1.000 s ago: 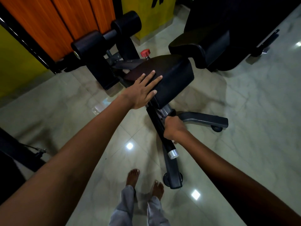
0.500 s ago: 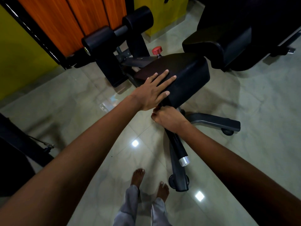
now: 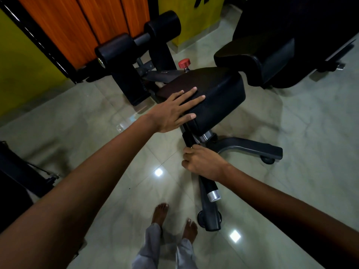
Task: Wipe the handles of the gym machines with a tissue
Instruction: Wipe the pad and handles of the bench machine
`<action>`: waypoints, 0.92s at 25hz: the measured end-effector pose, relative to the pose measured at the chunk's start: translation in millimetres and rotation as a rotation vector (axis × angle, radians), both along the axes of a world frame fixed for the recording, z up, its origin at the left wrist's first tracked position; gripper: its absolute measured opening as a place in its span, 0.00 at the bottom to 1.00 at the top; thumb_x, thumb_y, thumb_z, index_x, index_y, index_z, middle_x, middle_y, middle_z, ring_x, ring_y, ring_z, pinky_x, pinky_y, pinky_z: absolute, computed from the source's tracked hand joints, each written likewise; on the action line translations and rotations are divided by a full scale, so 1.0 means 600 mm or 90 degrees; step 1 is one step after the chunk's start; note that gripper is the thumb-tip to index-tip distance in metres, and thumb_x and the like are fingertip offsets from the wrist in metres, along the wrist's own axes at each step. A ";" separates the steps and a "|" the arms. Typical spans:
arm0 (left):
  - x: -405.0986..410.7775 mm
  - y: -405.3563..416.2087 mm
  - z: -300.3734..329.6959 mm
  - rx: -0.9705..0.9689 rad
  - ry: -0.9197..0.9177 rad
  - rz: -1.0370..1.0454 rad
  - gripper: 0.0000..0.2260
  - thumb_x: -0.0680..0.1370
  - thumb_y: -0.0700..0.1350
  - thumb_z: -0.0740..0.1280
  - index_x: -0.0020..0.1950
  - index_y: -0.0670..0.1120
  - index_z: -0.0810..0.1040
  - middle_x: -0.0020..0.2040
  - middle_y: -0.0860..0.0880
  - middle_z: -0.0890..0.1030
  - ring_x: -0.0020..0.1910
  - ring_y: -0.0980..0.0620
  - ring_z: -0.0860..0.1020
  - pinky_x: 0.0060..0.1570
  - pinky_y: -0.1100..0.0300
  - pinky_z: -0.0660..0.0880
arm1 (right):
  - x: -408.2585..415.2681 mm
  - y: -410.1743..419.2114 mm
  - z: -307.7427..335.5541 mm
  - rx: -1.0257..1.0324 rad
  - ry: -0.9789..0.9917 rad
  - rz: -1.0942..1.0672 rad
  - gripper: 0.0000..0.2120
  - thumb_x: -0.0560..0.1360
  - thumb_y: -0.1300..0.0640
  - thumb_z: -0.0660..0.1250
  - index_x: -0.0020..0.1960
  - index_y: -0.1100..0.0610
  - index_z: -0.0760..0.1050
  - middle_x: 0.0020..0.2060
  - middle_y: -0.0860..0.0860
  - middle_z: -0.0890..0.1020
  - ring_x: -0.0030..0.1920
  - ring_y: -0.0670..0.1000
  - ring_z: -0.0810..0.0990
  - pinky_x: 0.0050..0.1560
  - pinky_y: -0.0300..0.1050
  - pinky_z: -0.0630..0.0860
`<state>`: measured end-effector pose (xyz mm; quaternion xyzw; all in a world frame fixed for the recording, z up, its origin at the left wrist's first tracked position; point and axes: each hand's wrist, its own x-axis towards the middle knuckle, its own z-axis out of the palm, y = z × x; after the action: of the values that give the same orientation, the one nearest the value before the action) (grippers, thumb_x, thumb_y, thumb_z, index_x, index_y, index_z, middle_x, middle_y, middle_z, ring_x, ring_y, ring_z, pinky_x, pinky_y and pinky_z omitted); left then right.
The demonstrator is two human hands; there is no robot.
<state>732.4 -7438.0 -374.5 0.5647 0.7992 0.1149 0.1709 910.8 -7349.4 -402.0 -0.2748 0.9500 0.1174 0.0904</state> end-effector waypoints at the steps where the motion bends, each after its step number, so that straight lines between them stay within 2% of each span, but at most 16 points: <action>1: -0.001 0.000 -0.001 0.000 0.002 -0.001 0.26 0.81 0.61 0.47 0.77 0.62 0.41 0.79 0.54 0.41 0.77 0.43 0.46 0.73 0.47 0.52 | 0.010 -0.001 0.002 -0.006 -0.001 0.009 0.10 0.61 0.59 0.78 0.37 0.56 0.78 0.33 0.51 0.80 0.42 0.51 0.76 0.40 0.45 0.73; 5: -0.002 0.001 0.000 -0.008 0.001 0.000 0.26 0.80 0.62 0.47 0.76 0.63 0.40 0.79 0.55 0.41 0.77 0.43 0.47 0.72 0.44 0.55 | 0.050 0.000 0.008 -0.048 -0.007 0.034 0.10 0.61 0.59 0.78 0.36 0.54 0.77 0.33 0.49 0.79 0.42 0.50 0.76 0.40 0.44 0.73; 9: 0.000 -0.001 0.005 -0.008 0.002 0.008 0.26 0.81 0.61 0.48 0.76 0.63 0.41 0.79 0.55 0.41 0.77 0.44 0.46 0.71 0.46 0.55 | 0.091 0.003 0.024 -0.093 -0.030 0.070 0.07 0.63 0.59 0.76 0.37 0.54 0.78 0.33 0.49 0.79 0.40 0.49 0.75 0.39 0.43 0.74; 13: 0.001 0.000 0.002 -0.008 -0.003 0.008 0.26 0.80 0.62 0.47 0.76 0.64 0.40 0.78 0.55 0.41 0.77 0.44 0.46 0.73 0.44 0.55 | 0.113 0.010 0.043 -0.123 -0.060 0.078 0.08 0.64 0.58 0.76 0.36 0.53 0.77 0.33 0.46 0.78 0.40 0.48 0.75 0.38 0.41 0.71; 17: 0.003 0.000 0.000 -0.001 -0.001 0.014 0.26 0.80 0.62 0.47 0.76 0.63 0.40 0.79 0.55 0.41 0.77 0.44 0.46 0.73 0.44 0.55 | 0.038 0.012 0.042 -0.078 -0.003 0.091 0.08 0.64 0.58 0.76 0.40 0.54 0.78 0.37 0.48 0.79 0.43 0.49 0.75 0.42 0.43 0.72; 20: 0.004 0.002 0.000 -0.003 0.003 0.014 0.26 0.81 0.61 0.47 0.76 0.62 0.41 0.79 0.54 0.41 0.77 0.43 0.46 0.73 0.44 0.55 | -0.041 -0.001 0.035 0.007 0.018 0.068 0.05 0.66 0.60 0.73 0.41 0.54 0.79 0.38 0.49 0.80 0.45 0.50 0.77 0.42 0.44 0.74; 23: 0.003 0.002 -0.001 -0.002 -0.002 0.011 0.26 0.81 0.61 0.48 0.77 0.62 0.41 0.79 0.54 0.41 0.77 0.43 0.46 0.72 0.44 0.55 | -0.077 -0.004 0.020 0.098 -0.021 -0.008 0.08 0.72 0.65 0.65 0.50 0.58 0.79 0.47 0.54 0.80 0.55 0.54 0.75 0.50 0.47 0.74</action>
<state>734.0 -7436.6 -375.1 0.5570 0.8041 0.1163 0.1720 864.5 -7351.8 -389.7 -0.2632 0.9381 0.1852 0.1278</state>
